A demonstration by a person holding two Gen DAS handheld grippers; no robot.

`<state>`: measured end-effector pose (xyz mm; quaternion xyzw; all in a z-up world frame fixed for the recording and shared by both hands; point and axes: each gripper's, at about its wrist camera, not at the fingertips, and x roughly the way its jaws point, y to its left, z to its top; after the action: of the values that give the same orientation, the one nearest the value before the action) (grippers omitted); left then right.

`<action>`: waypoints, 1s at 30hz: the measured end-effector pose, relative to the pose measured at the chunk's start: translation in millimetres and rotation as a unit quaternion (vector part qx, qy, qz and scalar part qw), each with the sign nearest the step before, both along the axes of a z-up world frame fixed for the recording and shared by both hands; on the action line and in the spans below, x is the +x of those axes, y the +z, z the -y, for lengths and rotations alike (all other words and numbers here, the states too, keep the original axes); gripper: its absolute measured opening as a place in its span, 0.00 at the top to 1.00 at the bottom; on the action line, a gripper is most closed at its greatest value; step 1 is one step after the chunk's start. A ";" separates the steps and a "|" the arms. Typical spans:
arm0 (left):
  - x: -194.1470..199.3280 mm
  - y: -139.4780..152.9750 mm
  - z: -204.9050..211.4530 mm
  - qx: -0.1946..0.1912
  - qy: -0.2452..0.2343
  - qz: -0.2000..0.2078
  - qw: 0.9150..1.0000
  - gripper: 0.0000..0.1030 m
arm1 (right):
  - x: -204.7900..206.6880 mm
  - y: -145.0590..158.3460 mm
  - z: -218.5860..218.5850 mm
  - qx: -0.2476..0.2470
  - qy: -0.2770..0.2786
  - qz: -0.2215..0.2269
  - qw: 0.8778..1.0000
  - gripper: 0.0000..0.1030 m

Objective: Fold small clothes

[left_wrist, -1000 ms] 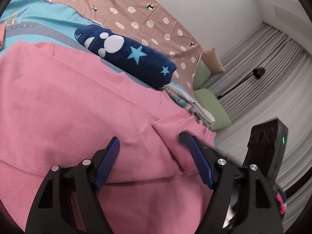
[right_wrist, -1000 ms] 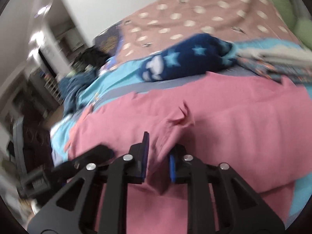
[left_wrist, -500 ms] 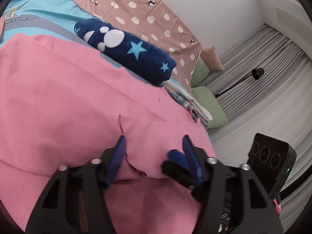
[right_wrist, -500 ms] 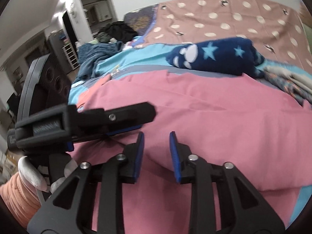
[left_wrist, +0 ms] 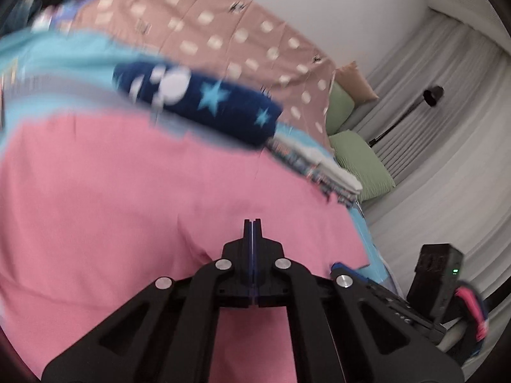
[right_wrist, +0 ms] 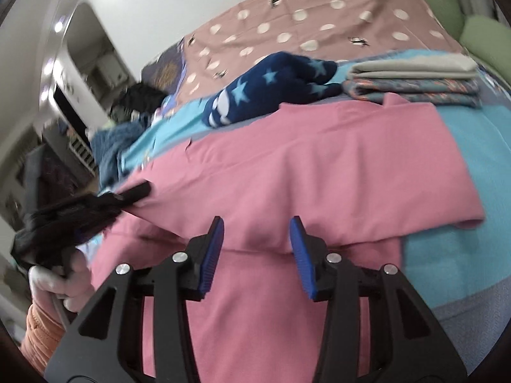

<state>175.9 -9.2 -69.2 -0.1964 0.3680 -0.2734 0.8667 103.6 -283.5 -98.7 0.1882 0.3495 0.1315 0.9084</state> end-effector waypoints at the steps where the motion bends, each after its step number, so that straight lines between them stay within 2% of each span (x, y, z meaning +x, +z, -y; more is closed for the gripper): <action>1: 0.8 8.7 0.4 0.009 -0.002 0.009 1.000 1.00 | 0.0 0.7 1.5 0.003 0.001 0.001 1.000 0.57; 3: 2.8 20.5 -1.6 0.026 -0.002 0.012 1.000 1.00 | -0.1 -0.4 1.5 0.006 0.004 0.000 1.000 0.55; 5: 3.5 18.6 -4.4 0.043 -0.002 0.006 0.999 0.97 | -0.8 -1.5 0.1 0.003 0.009 -0.002 1.000 0.55; 6: 3.8 12.9 -6.4 0.049 0.002 -0.007 0.999 0.89 | -0.9 -2.0 -2.3 0.001 0.015 -0.002 1.000 0.55; 7: 3.1 5.9 -9.8 0.053 0.009 -0.026 0.998 0.70 | -1.1 -1.8 -3.7 -0.001 0.018 -0.001 1.000 0.54; 8: 2.8 -4.1 -13.2 0.052 0.020 -0.048 0.997 0.62 | -1.2 -1.7 -5.0 -0.003 0.021 0.000 1.000 0.53; 12: -9.8 -32.1 -25.9 0.034 0.032 -0.091 0.995 0.60 | -2.8 4.2 -20.6 -0.035 0.046 0.009 0.998 0.53; 14: -15.0 -38.8 -34.9 0.009 0.039 -0.100 0.994 0.60 | -4.9 13.8 -47.1 -0.084 0.086 0.029 0.992 0.51; 16: -17.0 -36.5 -43.3 -0.002 0.051 -0.100 0.994 0.59 | -8.3 21.0 -75.7 -0.136 0.125 0.050 0.982 0.51; 17: -18.1 -33.3 -45.2 -0.002 0.055 -0.095 0.994 0.57 | -11.0 24.4 -99.3 -0.170 0.162 0.062 0.970 0.51; 21: -24.7 -20.5 -56.3 -0.015 0.068 -0.062 0.996 0.49 | -6.8 22.2 -155.7 -0.238 0.238 0.077 0.938 0.51; 27: -23.7 -32.7 -78.8 -0.069 0.084 -0.057 0.992 0.48 | 22.8 12.9 -193.1 -0.248 0.250 0.053 0.934 0.52; 30: -18.7 -44.0 -83.9 -0.087 0.084 -0.068 0.990 0.48 | 37.5 -1.3 -200.8 -0.278 0.234 0.025 0.931 0.62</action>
<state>157.2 74.7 -113.2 -0.3197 0.3835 -0.2166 0.8390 141.1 -82.6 -100.1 -0.1620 0.3831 0.2423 0.8765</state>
